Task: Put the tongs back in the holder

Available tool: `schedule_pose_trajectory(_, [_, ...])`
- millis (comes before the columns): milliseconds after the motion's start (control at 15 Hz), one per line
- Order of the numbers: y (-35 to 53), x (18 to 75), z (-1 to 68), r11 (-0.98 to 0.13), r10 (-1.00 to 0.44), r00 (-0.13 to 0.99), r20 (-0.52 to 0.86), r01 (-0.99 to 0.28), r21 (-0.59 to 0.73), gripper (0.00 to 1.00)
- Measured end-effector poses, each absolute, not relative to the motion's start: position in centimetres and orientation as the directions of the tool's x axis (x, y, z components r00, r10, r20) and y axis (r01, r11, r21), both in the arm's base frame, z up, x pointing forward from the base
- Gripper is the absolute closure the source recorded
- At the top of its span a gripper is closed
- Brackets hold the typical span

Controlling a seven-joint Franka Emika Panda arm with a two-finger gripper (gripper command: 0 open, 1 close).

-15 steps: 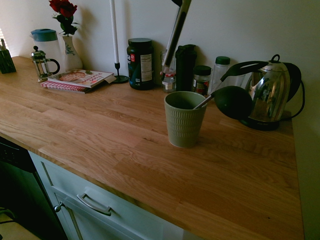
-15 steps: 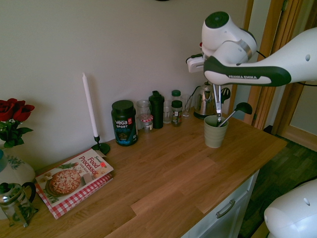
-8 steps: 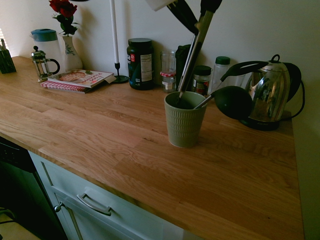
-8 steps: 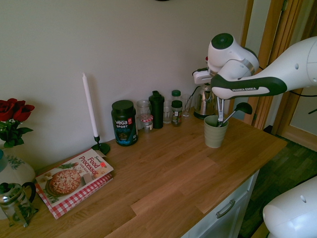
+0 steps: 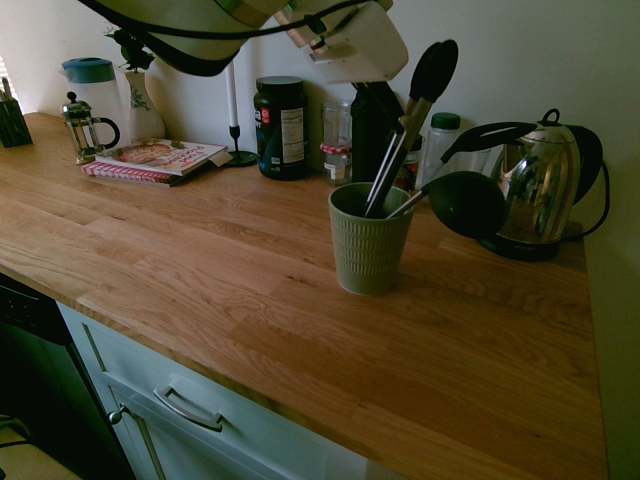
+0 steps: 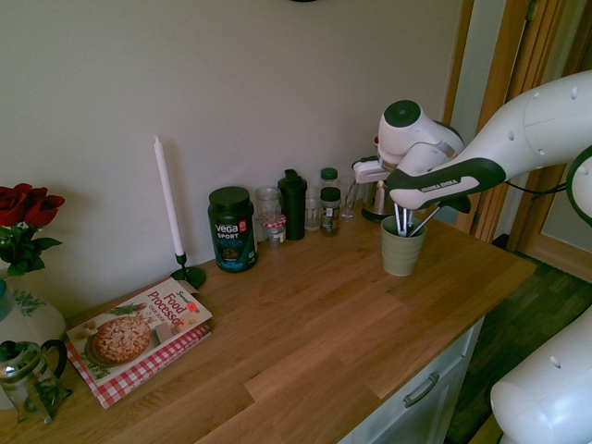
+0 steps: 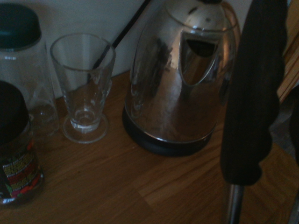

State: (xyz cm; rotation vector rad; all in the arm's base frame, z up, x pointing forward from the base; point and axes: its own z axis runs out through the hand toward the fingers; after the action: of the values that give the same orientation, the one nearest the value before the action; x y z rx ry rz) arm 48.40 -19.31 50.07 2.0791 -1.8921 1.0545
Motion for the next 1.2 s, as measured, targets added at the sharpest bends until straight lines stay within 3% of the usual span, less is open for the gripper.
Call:
schedule_pose_trajectory(533, [-18.8,46.7,48.4,-0.203,-0.834,-0.026,0.552,-0.914,-0.350,0.00])
schedule_pose_trajectory(800, [-17.1,45.2,53.0,-0.204,-0.844,-0.036,0.535,-0.901,-0.384,0.00])
schedule_pose_trajectory(1000, [-12.6,43.2,58.0,-0.296,-0.893,0.101,0.439,-0.865,-0.405,0.00])
schedule_pose_trajectory(1200, [-7.7,43.7,54.5,-0.378,-0.910,0.267,0.316,-0.847,-0.374,0.00])
